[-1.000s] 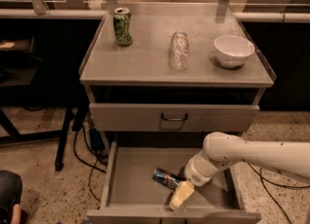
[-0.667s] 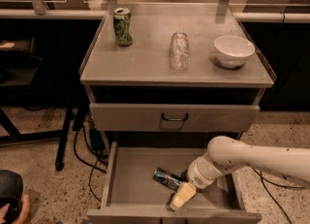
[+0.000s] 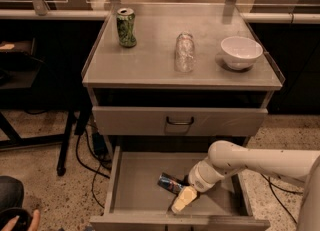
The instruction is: Pick redbull can from middle drawer and place on counter
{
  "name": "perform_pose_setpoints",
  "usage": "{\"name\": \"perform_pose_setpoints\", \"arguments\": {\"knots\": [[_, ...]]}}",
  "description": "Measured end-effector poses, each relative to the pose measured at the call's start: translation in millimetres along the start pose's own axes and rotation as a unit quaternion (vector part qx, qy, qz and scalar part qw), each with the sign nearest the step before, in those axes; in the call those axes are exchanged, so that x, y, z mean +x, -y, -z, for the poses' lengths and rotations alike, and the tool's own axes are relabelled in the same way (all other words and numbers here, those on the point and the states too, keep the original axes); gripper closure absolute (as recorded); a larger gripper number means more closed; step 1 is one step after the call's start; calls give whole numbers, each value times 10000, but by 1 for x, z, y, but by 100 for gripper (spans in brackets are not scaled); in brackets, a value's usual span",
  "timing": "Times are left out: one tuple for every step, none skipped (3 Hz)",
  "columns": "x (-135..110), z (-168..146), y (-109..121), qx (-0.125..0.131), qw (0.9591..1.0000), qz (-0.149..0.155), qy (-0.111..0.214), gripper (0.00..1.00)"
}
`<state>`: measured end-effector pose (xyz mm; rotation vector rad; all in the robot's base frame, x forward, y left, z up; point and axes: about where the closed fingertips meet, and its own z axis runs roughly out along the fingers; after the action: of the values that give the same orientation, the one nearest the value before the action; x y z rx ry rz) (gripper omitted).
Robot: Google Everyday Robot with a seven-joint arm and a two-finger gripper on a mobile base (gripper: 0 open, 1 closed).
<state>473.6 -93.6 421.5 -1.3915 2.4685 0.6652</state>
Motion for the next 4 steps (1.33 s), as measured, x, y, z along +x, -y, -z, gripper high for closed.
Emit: {"name": "perform_pose_setpoints", "arguments": {"knots": [[9,-6,4,-29,9998,-136,107,0],[16,-9,18,62,9983,-484,329,0],[-2,-23,36,153,9959,-717,532,0],[-2,-23,36,150,9959,-715,533,0]]}}
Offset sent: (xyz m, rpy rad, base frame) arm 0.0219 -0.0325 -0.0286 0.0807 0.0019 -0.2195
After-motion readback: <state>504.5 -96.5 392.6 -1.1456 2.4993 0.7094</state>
